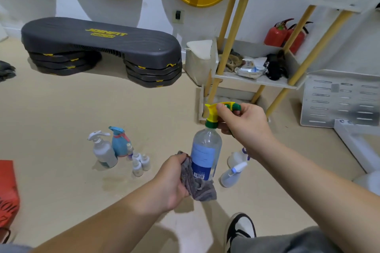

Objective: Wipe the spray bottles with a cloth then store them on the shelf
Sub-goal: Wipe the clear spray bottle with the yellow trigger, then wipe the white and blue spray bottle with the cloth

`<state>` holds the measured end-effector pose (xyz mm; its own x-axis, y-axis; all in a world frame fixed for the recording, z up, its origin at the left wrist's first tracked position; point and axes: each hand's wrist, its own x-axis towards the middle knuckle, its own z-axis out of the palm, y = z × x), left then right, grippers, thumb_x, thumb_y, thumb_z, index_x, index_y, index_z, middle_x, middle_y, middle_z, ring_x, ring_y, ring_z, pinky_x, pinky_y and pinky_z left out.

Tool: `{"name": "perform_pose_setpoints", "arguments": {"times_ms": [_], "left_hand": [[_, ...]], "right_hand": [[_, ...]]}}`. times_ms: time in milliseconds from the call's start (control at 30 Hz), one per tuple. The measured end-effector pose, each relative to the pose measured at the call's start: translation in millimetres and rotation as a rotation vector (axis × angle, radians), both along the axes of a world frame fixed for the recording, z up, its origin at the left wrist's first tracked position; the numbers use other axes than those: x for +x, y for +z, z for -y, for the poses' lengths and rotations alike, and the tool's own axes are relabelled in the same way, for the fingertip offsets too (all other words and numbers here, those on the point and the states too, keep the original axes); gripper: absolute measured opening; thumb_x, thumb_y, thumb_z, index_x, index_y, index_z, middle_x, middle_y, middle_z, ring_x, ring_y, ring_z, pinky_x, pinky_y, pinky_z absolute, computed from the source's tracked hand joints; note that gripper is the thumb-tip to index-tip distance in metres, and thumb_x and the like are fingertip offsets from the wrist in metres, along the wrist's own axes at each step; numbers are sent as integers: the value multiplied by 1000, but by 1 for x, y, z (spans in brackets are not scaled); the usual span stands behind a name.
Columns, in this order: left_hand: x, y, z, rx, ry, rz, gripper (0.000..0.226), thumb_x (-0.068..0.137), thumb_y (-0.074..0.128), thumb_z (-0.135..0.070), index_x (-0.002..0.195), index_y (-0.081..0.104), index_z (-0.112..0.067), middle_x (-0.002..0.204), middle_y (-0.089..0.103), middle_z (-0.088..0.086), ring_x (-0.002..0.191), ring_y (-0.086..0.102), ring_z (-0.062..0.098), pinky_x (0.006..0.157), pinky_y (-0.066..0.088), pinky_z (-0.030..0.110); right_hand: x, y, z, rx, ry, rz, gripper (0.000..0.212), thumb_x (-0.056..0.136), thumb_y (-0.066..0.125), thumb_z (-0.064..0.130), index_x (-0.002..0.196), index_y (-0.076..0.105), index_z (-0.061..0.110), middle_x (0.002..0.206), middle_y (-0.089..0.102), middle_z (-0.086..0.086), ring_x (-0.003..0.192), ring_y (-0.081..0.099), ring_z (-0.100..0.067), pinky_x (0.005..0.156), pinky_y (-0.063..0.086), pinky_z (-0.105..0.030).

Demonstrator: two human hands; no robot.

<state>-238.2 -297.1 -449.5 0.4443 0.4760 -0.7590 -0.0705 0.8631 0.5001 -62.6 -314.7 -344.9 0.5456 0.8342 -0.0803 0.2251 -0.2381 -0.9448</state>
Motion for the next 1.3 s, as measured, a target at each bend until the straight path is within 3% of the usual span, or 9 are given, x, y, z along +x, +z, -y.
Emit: {"name": "perform_pose_setpoints", "arguments": {"times_ms": [133, 233, 433, 567, 733, 933, 1067, 1167, 1300], "left_hand": [[7, 17, 4, 163, -78, -144, 28, 104, 47, -13, 79, 59, -9, 70, 64, 11, 66, 60, 27, 71, 49, 37], [1, 21, 6, 178, -109, -157, 30, 100, 43, -4, 71, 52, -8, 54, 51, 7, 52, 46, 23, 57, 36, 31], [-10, -3, -16, 262, 32, -353, 15, 101, 45, -11, 88, 50, -7, 67, 48, 12, 54, 45, 23, 50, 35, 27], [-19, -24, -39, 412, 119, -479, 18, 94, 42, -30, 95, 46, -13, 74, 52, 24, 57, 47, 29, 61, 40, 36], [-21, -40, -49, 425, -14, -475, 14, 98, 40, -21, 85, 42, -14, 68, 44, 14, 46, 36, 23, 48, 32, 23], [12, -70, -57, 452, -186, -515, 19, 102, 48, -18, 84, 50, -11, 79, 51, 7, 77, 46, 29, 73, 40, 31], [19, -87, -58, 377, -235, -479, 21, 102, 49, -25, 87, 47, -11, 57, 54, 8, 60, 50, 28, 63, 43, 29], [22, -92, -59, 345, -277, -446, 15, 100, 46, -25, 89, 47, -15, 69, 51, 14, 52, 44, 27, 48, 39, 25], [30, -100, -60, 339, -288, -442, 21, 102, 47, -27, 87, 48, -13, 67, 54, 17, 61, 44, 30, 54, 34, 27]], "right_hand": [[5, 5, 17, -101, -40, -32, 28, 96, 72, 31, 99, 74, 3, 92, 78, -19, 75, 76, -25, 70, 60, -42], [-1, 4, 27, -185, 6, 23, 17, 93, 73, 20, 98, 71, 4, 87, 75, -19, 64, 69, -21, 62, 55, -38], [-20, -15, 26, -250, 3, -16, 20, 93, 74, 14, 103, 69, -2, 79, 75, -14, 67, 74, -24, 65, 57, -37], [-22, -24, -7, -266, -6, -40, 26, 92, 74, 12, 108, 67, -7, 83, 76, -19, 64, 74, -23, 63, 56, -35], [-26, -74, -53, -382, -53, -55, 17, 90, 72, 7, 78, 59, 6, 75, 68, -19, 61, 65, -27, 61, 51, -36], [7, -172, -67, -501, -364, -313, 27, 88, 74, 9, 108, 65, -6, 86, 63, -19, 69, 60, -30, 65, 57, -39], [40, -204, -73, -542, -410, -324, 17, 93, 68, 13, 101, 61, 1, 97, 68, -19, 81, 69, -33, 76, 64, -44], [60, -222, -71, -546, -480, -212, 13, 91, 65, 19, 92, 60, 6, 96, 74, -22, 87, 74, -38, 76, 57, -40], [74, -243, -70, -483, -548, -210, 8, 87, 64, 19, 89, 59, 13, 87, 65, -9, 76, 62, -27, 78, 58, -39]]}}
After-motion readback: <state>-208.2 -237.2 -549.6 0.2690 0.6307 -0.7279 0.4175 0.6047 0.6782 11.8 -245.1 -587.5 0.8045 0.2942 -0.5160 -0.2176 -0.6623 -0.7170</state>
